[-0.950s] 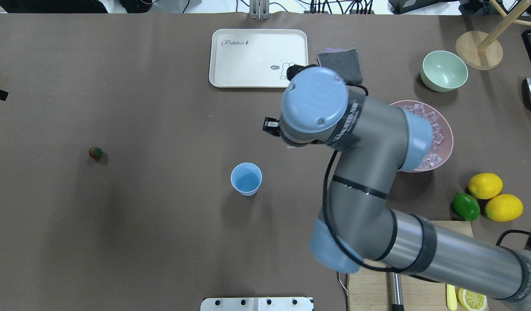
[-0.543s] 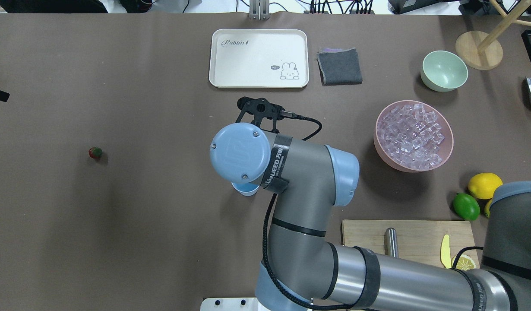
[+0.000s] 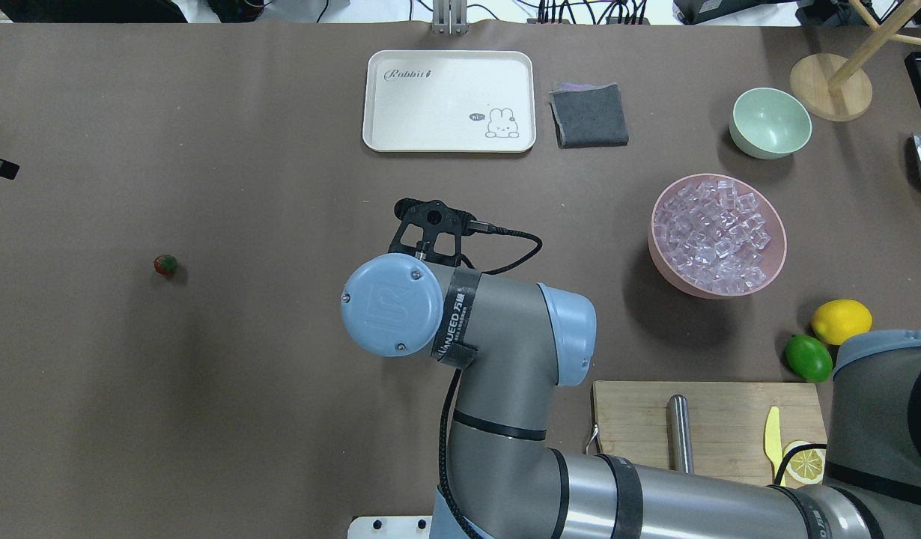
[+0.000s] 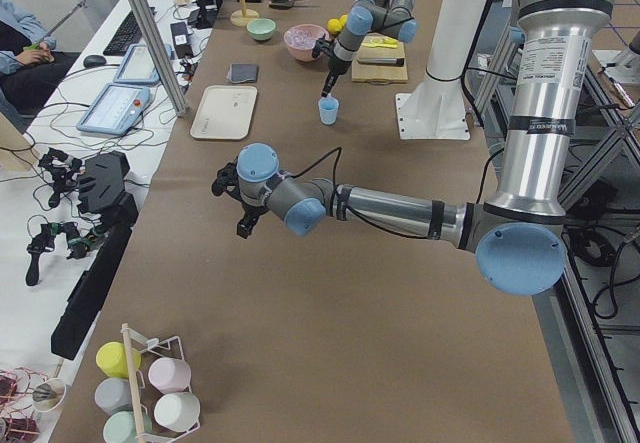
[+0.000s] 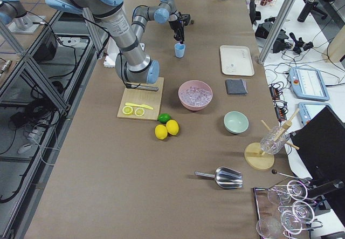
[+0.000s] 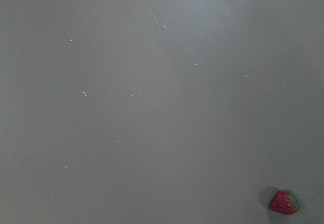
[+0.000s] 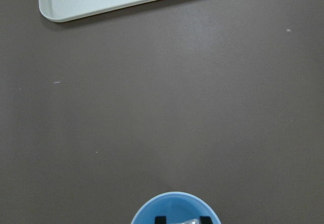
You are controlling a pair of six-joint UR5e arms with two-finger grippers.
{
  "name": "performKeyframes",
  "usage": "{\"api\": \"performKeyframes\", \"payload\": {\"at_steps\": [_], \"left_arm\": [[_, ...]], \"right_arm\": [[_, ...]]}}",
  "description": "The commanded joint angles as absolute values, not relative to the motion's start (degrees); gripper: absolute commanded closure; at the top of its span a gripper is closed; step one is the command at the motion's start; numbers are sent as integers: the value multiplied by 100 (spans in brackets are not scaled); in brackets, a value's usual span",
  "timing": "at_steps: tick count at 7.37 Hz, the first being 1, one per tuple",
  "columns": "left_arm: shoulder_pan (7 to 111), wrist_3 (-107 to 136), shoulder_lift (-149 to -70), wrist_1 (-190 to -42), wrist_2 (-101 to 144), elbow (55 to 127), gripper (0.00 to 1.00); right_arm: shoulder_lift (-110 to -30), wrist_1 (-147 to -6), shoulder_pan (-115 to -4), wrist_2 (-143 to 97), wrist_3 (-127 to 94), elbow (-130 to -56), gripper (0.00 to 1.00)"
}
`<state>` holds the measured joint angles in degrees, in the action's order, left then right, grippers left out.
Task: Put ice and strawberries in cup
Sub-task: 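Carry the ice over the light-blue cup and release it with the right gripper, then move the right gripper back over the pink bowl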
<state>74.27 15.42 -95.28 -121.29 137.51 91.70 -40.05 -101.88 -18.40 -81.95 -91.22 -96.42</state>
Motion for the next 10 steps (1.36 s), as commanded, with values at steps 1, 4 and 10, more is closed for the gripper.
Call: {"api": "performKeyframes", "payload": {"at_steps": [1,4,10], "left_arm": [[7427,1538,-9527,-12129,13746,9176,2],[7427,1573,-9519,-12138,13755,9193,2],[7427,1582,-9475,-12138,13755,9149,2]], "right_arm": [[-4008,-10178,-1802,-8078,-9123,-9659,1],[-4077,-10169,-2020,-8216,-9027,-9851,0],[-5613,-10160,-4163,-10482,-6448,-10705,0]]}}
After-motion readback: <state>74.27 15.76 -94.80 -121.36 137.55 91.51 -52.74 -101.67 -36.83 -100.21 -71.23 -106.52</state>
